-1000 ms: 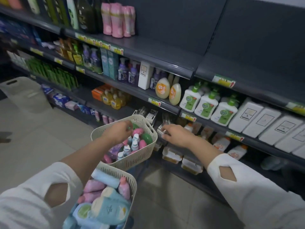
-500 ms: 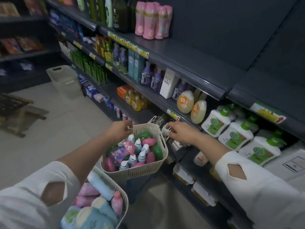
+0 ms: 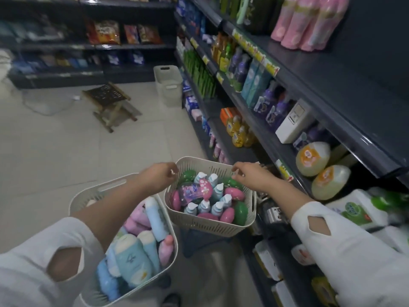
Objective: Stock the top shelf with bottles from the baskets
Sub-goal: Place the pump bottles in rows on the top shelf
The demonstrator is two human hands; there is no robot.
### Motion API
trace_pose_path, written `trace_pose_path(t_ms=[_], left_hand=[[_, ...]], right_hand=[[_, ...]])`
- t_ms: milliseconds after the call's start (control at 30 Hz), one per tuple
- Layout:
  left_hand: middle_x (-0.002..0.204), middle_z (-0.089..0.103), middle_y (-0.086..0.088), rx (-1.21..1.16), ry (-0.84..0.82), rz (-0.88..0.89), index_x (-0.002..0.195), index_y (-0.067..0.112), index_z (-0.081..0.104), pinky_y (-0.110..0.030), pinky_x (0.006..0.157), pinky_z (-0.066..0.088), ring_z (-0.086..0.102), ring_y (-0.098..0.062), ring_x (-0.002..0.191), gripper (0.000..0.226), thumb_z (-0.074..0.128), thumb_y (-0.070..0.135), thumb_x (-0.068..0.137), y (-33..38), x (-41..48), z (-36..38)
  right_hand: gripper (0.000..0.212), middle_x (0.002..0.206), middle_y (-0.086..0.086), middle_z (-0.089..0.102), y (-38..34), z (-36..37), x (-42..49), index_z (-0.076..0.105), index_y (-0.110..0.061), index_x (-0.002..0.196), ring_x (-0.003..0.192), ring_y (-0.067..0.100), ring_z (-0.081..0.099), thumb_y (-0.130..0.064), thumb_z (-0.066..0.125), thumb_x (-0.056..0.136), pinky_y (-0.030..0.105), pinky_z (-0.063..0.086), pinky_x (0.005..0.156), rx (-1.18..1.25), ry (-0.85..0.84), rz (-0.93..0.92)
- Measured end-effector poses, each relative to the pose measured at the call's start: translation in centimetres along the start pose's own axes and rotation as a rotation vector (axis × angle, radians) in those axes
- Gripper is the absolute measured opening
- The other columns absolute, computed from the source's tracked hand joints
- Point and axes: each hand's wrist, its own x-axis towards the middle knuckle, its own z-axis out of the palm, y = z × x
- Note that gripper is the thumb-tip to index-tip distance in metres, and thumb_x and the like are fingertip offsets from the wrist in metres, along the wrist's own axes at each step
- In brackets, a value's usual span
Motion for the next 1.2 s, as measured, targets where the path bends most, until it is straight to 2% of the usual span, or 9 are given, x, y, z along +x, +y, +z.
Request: trace_pose_path(t_ms=[133,300,500,600,767,900,1100,1200], left_hand=[[0.116,0.063,-0.009,-0.015,-0.022,-0.042,0.119,0.015,0.057,-0.026,0.084,0.042,0.057,-0.025,0.107,0.028,0.049,0.025,0.094,-2.0,0.8,0.8],[0.117,0.063,-0.008,-0.028,-0.066,-0.025,0.118,0.018,0.058,-0.031,0.088,0.046,0.058,-0.025,0.107,0.028,0.049,0.027,0.094,-3.0,4.7,1.6],[0.117,0.063,-0.009,-0.025,-0.114,0.024,0.119,0.018,0.057,-0.035,0.089,0.047,0.057,-0.027,0.107,0.028,0.050,0.029,0.094,-3.5,8.4,2.8],[0.115,0.064,-0.007,-0.041,-0.120,0.003,0.117,0.019,0.059,-0.032,0.088,0.047,0.058,-0.026,0.106,0.026,0.051,0.028,0.093,-4.9,9.2,3.7],[0.111,0.064,-0.009,-0.073,-0.130,-0.047,0.116,0.014,0.060,-0.029,0.087,0.045,0.059,-0.025,0.102,0.026,0.051,0.023,0.093,-7.9,8.7,5.5],[0.110,0.063,-0.009,-0.074,-0.122,-0.116,0.116,0.013,0.059,-0.030,0.089,0.046,0.059,-0.024,0.101,0.026,0.049,0.021,0.094,-10.4,7.4,7.4],[0.112,0.061,-0.006,-0.084,-0.093,-0.074,0.118,0.016,0.058,-0.034,0.089,0.046,0.057,-0.024,0.103,0.027,0.049,0.021,0.093,-9.4,8.3,10.5],[0.115,0.060,-0.008,-0.084,-0.100,-0.054,0.117,0.018,0.058,-0.037,0.089,0.047,0.056,-0.027,0.106,0.028,0.050,0.021,0.091,-7.7,10.5,12.5]], right_hand=[[0.034,0.124,0.010,0.060,-0.6,1.1,2.6,0.054,-0.017,0.125,0.111,0.026,0.056,-0.034,0.052,0.095,0.037,0.047,0.090,0.007,-0.035,-0.016],[0.033,0.122,0.006,0.061,-1.0,2.0,5.5,0.054,-0.021,0.123,0.108,0.025,0.057,-0.035,0.052,0.093,0.032,0.044,0.083,-0.011,-0.052,0.007],[0.034,0.126,0.005,0.060,-1.3,4.1,9.0,0.054,-0.019,0.125,0.111,0.024,0.056,-0.032,0.052,0.094,0.034,0.045,0.089,0.022,-0.089,0.009],[0.035,0.128,0.008,0.058,-1.8,5.7,10.3,0.054,-0.016,0.127,0.114,0.026,0.055,-0.031,0.051,0.095,0.036,0.045,0.093,0.034,-0.122,-0.024],[0.032,0.120,0.009,0.061,-2.8,8.8,12.1,0.054,-0.018,0.125,0.106,0.027,0.058,-0.030,0.049,0.096,0.037,0.048,0.088,0.028,-0.167,-0.081],[0.035,0.127,0.008,0.056,-3.1,11.0,13.2,0.051,-0.015,0.129,0.110,0.027,0.056,-0.027,0.048,0.096,0.036,0.046,0.088,0.011,-0.228,-0.141],[0.036,0.128,0.011,0.054,-0.2,12.3,15.6,0.051,-0.021,0.129,0.110,0.031,0.057,-0.027,0.049,0.094,0.038,0.048,0.090,-0.018,-0.160,-0.059],[0.037,0.129,0.011,0.052,2.2,12.9,17.0,0.051,-0.017,0.130,0.114,0.031,0.054,-0.023,0.051,0.093,0.036,0.046,0.092,-0.014,-0.126,-0.021]])
